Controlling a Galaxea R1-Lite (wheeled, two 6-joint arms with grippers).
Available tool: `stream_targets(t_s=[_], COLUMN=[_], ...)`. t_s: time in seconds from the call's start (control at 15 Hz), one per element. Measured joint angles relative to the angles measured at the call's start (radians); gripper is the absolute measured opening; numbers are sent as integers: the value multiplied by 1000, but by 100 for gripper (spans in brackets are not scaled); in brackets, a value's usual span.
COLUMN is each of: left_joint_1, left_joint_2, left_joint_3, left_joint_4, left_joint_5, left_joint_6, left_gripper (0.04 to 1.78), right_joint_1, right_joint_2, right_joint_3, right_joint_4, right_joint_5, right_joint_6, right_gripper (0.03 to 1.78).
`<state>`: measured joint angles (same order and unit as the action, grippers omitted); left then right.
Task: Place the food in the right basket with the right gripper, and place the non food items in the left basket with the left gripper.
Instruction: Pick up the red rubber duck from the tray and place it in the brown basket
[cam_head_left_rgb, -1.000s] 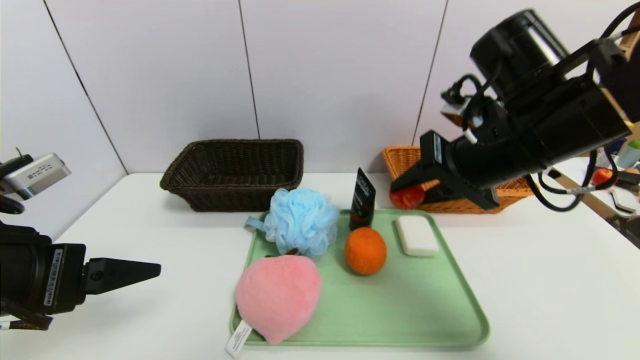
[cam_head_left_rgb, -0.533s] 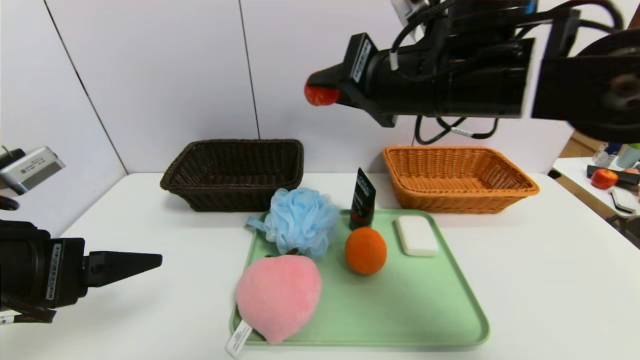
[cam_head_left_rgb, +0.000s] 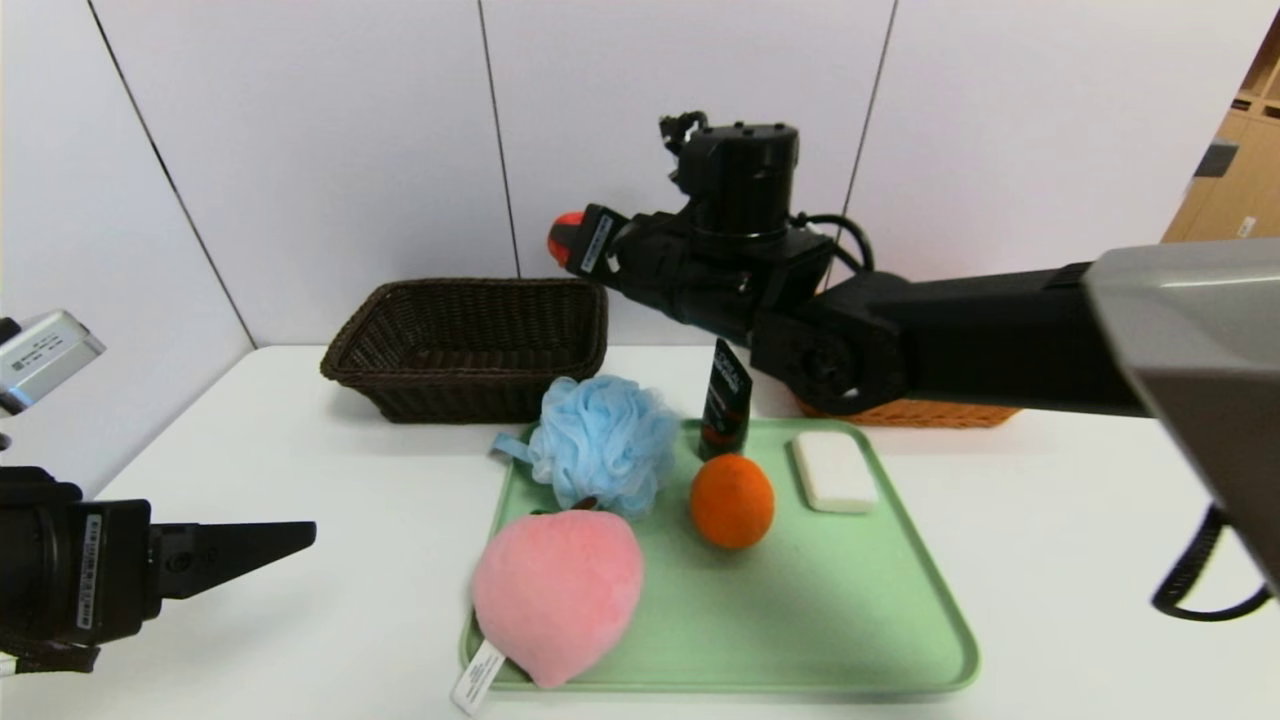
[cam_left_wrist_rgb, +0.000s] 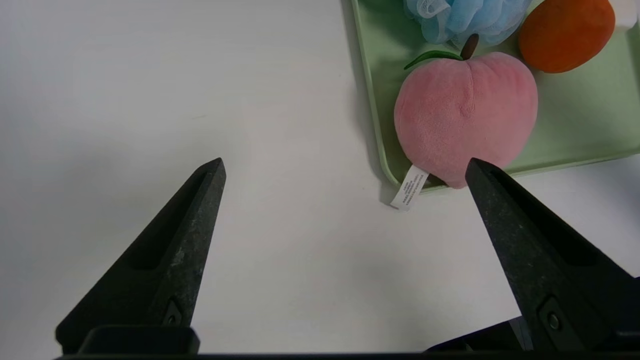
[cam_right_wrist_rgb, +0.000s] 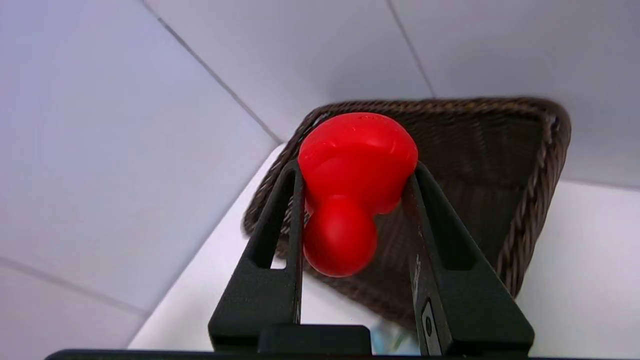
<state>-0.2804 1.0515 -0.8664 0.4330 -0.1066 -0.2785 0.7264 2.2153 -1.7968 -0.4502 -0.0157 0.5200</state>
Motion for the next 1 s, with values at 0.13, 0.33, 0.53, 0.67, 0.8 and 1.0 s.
stream_targets(t_s=[0.13, 0.33, 0.53, 0.67, 0.8, 1.0], left_joint_1=[0, 0, 0, 0, 0, 0], left_joint_2=[-11, -21, -26, -31, -34, -44], left_joint_3=[19, 36, 42, 44, 47, 55], left_joint_4=[-8, -33, -33, -33, -33, -33], left_joint_5=[12, 12, 12, 12, 12, 12], left_joint_6=[1, 0, 1, 1, 0, 1], left_gripper=[169, 169, 169, 169, 169, 169], right_joint_1=[13, 34, 36, 38, 37, 38], right_joint_2=[103, 214, 267, 282, 283, 274], right_joint_3=[-96, -151, -159, -161, -161, -161], right_joint_4=[-66, -91, -103, -103, -105, -102], right_joint_5=[-61, -105, -107, -106, -101, -104], right_joint_6=[-34, -75, -88, -92, -92, -92], right_gripper=[58, 58, 57, 74, 96, 120])
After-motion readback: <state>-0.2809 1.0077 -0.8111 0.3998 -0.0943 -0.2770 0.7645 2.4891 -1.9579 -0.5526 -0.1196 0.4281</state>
